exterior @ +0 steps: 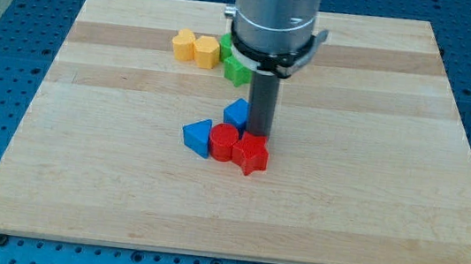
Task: Move the blue cube below the yellow heart
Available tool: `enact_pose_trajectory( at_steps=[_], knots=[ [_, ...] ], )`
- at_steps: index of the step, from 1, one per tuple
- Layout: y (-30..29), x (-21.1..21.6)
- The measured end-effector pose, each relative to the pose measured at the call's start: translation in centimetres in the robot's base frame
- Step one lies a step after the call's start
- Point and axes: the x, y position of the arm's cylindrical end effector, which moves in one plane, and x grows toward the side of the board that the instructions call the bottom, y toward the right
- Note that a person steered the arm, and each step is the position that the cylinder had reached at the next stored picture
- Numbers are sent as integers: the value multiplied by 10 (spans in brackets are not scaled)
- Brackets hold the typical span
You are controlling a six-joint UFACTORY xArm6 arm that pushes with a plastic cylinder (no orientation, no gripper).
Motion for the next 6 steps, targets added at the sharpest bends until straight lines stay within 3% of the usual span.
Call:
enact_pose_trajectory(
  at_steps=[1,3,5,6],
  knots=[
    [-29,-12],
    [-105,-85],
    [-93,-66],
    [-48,-61]
  ],
)
